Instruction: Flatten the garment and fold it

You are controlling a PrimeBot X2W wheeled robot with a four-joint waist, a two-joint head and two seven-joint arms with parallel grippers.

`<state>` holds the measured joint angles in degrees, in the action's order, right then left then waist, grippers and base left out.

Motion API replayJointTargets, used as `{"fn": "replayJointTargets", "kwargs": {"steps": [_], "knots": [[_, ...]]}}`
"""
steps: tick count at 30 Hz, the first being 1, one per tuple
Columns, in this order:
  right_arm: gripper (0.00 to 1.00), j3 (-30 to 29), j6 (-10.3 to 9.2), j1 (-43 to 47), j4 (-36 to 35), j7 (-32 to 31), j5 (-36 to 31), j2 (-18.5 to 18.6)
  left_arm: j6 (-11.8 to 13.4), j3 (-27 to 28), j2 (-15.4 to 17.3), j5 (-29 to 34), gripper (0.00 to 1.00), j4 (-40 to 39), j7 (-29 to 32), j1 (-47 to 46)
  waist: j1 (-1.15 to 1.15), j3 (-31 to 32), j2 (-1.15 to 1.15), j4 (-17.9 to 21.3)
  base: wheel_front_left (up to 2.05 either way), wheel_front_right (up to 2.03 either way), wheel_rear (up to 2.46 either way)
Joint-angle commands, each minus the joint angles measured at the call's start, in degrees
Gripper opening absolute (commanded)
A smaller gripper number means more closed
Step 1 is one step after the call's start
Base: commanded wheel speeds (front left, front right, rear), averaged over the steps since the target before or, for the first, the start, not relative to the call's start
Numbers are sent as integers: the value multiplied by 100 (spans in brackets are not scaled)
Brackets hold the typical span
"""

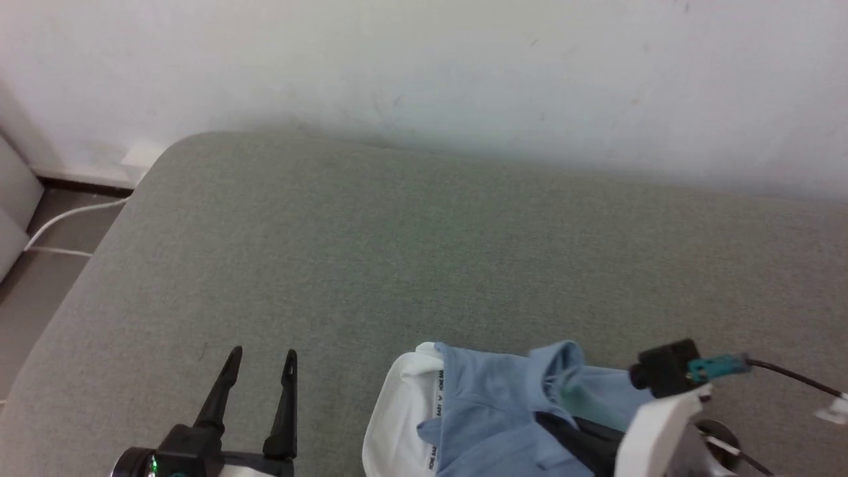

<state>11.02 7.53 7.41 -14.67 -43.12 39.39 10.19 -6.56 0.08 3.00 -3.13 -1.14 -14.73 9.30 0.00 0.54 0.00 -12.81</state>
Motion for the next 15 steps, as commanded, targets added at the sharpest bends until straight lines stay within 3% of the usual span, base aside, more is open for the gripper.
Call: {"fn": "replayJointTargets", "kwargs": {"steps": [1,14,15], "knots": [[0,142,-4,-217,124,52,75,-125,-20,-12,-12,-14,100,1,-27,-95,0,-127,0,-167,0,0,0],[0,912,-4,-1226,1840,849,-212,-491,7,-98,-12,-34,100,21,-27,-245,0,-353,0,-533,0,0,0],[39,980,-4,-1275,1922,904,-193,-502,12,-95,-12,-37,100,22,-27,-250,0,-361,0,-540,0,0,0]]}}
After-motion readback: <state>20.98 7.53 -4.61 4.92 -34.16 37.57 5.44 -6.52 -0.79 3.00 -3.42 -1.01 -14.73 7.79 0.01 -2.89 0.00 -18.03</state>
